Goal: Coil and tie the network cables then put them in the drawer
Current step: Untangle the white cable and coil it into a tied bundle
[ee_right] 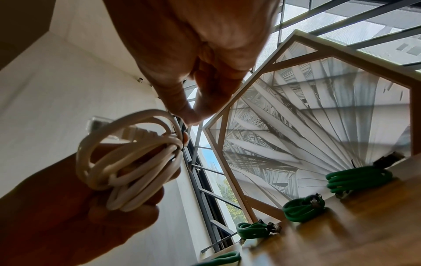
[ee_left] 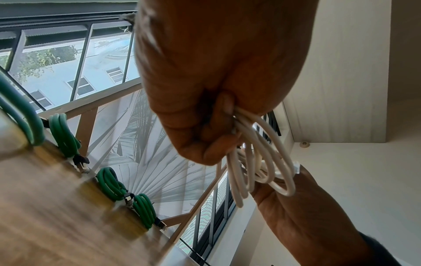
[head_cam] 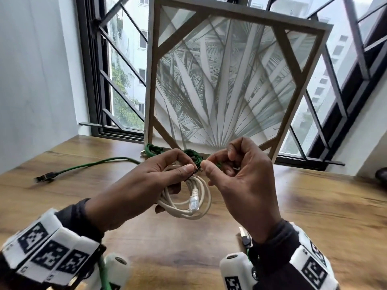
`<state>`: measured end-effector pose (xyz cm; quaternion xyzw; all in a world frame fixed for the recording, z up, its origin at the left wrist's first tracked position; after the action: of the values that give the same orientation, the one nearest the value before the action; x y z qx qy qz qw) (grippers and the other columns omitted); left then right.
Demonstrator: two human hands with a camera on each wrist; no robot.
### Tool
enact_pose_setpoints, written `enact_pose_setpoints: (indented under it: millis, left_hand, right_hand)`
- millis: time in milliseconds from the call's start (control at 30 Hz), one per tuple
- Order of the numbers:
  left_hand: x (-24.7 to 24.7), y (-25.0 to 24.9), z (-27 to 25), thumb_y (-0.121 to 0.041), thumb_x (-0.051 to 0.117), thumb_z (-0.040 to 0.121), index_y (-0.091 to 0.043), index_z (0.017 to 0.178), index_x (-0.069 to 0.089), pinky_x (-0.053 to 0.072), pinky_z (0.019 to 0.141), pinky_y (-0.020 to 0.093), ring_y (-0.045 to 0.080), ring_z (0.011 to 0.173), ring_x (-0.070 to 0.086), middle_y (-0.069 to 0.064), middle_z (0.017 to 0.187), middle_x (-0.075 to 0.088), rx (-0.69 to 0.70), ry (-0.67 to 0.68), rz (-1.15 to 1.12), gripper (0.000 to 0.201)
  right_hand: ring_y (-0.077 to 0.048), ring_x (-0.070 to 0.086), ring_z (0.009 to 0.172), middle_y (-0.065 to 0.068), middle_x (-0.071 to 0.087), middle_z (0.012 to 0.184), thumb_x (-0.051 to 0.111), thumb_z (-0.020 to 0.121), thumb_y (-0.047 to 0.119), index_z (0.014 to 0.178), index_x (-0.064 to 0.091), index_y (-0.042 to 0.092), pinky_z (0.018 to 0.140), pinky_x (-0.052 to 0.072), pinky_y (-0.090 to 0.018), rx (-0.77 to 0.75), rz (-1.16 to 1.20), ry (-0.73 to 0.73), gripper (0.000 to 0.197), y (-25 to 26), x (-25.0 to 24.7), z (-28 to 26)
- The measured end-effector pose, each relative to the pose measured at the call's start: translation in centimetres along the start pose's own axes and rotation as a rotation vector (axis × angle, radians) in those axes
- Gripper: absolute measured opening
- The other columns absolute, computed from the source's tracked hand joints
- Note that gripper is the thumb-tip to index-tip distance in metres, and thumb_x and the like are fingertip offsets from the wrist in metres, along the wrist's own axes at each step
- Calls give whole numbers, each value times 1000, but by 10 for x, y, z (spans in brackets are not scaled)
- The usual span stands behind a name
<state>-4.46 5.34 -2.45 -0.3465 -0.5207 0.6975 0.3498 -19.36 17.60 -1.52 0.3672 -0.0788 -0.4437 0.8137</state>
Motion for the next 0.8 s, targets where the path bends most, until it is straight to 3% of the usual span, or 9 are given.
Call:
enact_pose_setpoints:
  millis: [167, 333, 467, 533, 633, 700, 800]
  left_hand:
    - [1, -1, 0, -32, 66, 97, -18, 96, 68, 35, 39, 26, 14, 58, 41, 8, 74, 47, -9, -9, 25, 14]
    - [0, -1, 1, -40, 68, 92, -22, 95, 68, 32, 49, 29, 20, 67, 41, 8, 81, 50, -5, -33, 47, 18]
    - [-1, 1, 1, -44, 71, 94, -23, 96, 71, 36, 53, 33, 13, 66, 46, 1, 77, 54, 21, -41, 40, 21]
    - [-1, 0, 0, -44, 73, 89, -26, 94, 74, 41, 58, 32, 12, 68, 51, 1, 78, 61, 36, -57, 69, 19]
    - [-1, -1, 0, -40, 76, 85, -24, 97, 77, 47, 63, 19, 4, 70, 58, -4, 83, 71, 84, -90, 91, 20]
    - [-2, -1, 1, -39, 80, 89, -21, 101, 76, 47, 61, 16, 5, 72, 58, -1, 85, 71, 79, -97, 40, 23]
    - [-3, 0, 0, -37, 81, 86, -11, 106, 71, 44, 55, 23, 9, 68, 53, 4, 84, 65, 22, -72, -25, 34]
  right_hand:
    - [-26, 58, 57, 6, 65, 69, 82, 80, 4, 80, 41, 20, 58, 58, -54, -3, -24, -2, 44, 1, 2, -1]
    - [-32, 56, 58, 2, 68, 73, 82, 81, 7, 81, 42, 25, 56, 58, -55, -5, -20, -9, 44, 1, 3, -2]
    - [-39, 62, 61, -1, 74, 77, 87, 79, 7, 83, 45, 15, 54, 57, -55, 28, 23, 0, 42, 3, -3, 1]
    - [-39, 68, 66, -8, 76, 78, 88, 77, 1, 85, 48, 9, 54, 58, -48, 97, 132, 13, 41, 4, -8, 4]
    - [-25, 73, 70, -14, 75, 80, 86, 76, -5, 88, 54, 6, 55, 55, -31, 171, 264, 22, 36, 4, -10, 6]
    - [-20, 72, 71, -13, 75, 80, 84, 77, -6, 88, 57, 6, 57, 55, -28, 197, 324, 21, 32, 3, -8, 5]
    - [-20, 70, 73, -8, 73, 80, 81, 80, -6, 93, 64, 3, 61, 57, -29, 232, 405, 38, 23, 2, -9, 7]
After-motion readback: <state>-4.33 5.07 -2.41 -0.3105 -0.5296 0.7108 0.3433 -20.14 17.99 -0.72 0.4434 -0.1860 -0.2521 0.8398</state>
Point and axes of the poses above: each hand's wrist, its own z-axis towards the middle knuckle, its own x-axis out of the palm, y = z × x, the point moved 1 cm from there along z, towards the middle knuckle
